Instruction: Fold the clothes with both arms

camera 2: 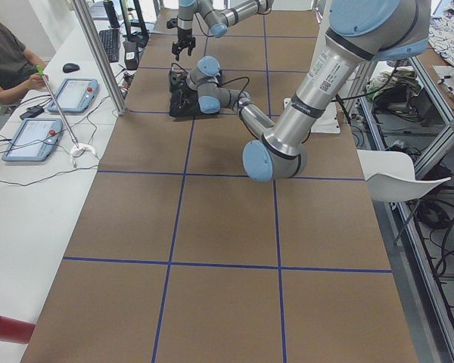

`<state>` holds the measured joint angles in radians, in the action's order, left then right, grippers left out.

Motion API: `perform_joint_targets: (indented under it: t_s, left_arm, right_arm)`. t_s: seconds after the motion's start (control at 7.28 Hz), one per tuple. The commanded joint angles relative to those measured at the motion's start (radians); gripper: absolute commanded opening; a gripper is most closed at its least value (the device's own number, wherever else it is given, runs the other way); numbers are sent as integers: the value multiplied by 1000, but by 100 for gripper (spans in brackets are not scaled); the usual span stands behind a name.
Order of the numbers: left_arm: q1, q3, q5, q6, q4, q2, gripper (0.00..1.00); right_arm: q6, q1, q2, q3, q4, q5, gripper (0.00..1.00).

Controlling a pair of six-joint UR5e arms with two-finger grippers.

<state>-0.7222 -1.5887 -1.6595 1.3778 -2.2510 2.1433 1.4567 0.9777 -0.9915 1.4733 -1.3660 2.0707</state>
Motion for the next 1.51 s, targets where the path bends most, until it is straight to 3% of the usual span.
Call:
perform_joint_targets:
  t_s: [0.0, 0.27, 0.55, 0.82, 1.1, 1.37]
  left_arm:
    - [-63, -242, -54, -394, 31, -298, 100]
    - [-258, -244, -285, -700, 27, -402, 100]
    - [-478, -203, -448, -1033, 39, -477, 100]
    - [-647, -108, -599, -1300, 104, -490, 100]
    - [-721, -100, -617, -1474, 255, -490, 100]
    - [-724, -105, -617, -1507, 287, -544, 100]
  right_arm:
    - [-380, 126, -203, 107, 2, 55, 100]
    - [-718, 289, -333, 116, 1, 124, 100]
    - [-984, 425, -435, 117, -2, 178, 100]
    - [-1203, 446, -505, 124, -2, 253, 100]
    - [-1370, 495, -510, 131, -113, 247, 100]
    - [-1467, 524, -483, 145, -232, 246, 100]
